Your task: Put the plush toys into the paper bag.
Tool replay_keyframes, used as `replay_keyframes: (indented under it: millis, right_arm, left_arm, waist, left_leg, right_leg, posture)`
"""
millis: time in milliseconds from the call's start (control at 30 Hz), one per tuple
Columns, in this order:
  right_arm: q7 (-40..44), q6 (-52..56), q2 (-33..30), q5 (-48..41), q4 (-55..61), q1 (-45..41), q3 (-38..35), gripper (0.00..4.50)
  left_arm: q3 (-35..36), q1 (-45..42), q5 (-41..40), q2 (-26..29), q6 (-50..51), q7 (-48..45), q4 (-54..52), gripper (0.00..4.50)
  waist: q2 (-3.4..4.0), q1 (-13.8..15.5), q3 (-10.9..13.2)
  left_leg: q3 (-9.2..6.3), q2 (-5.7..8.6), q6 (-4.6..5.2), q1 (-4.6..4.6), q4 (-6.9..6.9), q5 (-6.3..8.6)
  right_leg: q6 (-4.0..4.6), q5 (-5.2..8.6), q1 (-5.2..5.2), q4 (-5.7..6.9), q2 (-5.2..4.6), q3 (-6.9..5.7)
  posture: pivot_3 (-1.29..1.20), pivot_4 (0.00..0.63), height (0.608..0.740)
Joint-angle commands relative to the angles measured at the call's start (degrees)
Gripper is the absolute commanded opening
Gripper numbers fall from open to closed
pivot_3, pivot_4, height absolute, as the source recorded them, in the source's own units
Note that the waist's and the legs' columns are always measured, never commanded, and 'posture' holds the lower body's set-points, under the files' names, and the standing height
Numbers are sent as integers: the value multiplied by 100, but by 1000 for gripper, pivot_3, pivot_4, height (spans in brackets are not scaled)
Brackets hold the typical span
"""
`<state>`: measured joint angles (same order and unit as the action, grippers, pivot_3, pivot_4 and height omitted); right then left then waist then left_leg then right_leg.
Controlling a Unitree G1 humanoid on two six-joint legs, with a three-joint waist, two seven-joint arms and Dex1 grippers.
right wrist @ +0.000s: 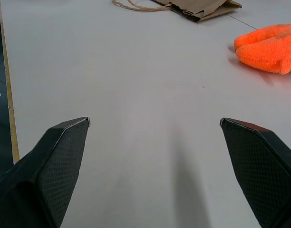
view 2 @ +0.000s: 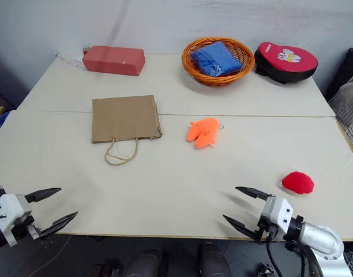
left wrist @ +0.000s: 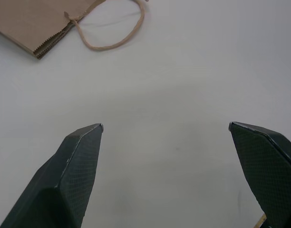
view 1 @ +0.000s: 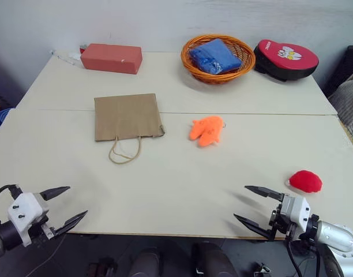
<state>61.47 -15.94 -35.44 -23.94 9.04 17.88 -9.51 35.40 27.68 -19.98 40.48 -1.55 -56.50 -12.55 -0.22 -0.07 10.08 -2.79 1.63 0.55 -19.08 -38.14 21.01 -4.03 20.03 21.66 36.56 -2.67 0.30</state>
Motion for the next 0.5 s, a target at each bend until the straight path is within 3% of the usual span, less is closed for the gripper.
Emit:
replay_keyframes:
  millis: [33,167,300,500]
  right_arm:
    - [51,-189,-6,-47,-48,6,-122,4500]
    - [80,-252,94,-236,40,-35,-87,4500]
    - [-216,-85,307,-491,535,-115,-78,4500]
    - [-778,409,519,-764,1294,-266,-29,4500]
  left_arm:
    - [67,168,-156,133,75,-182,-153,4450]
    - [83,-10,-575,288,568,-290,-301,4450]
    - [-50,-638,-970,835,1379,-351,-353,4450]
    - [-1028,-2341,-418,1646,1318,-490,145,4450]
  waist:
    - [1,-2,1]
    - [2,-3,1]
    - [6,17,4]
    - [12,6,5]
  left_leg:
    - [1,0,0,0,0,0]
    - [0,-1,1,0,2,0]
    - [-7,-2,-2,0,2,-2]
    - [-11,0,-34,-4,3,-17]
  right_leg:
    - [0,0,0,0,0,0]
    - [0,0,0,0,0,-1]
    - [0,0,0,3,0,-7]
    - [0,0,4,5,0,-11]
  posture:
    - [0,150,740]
    - [0,150,740]
    - [0,150,740]
    - [0,150,740]
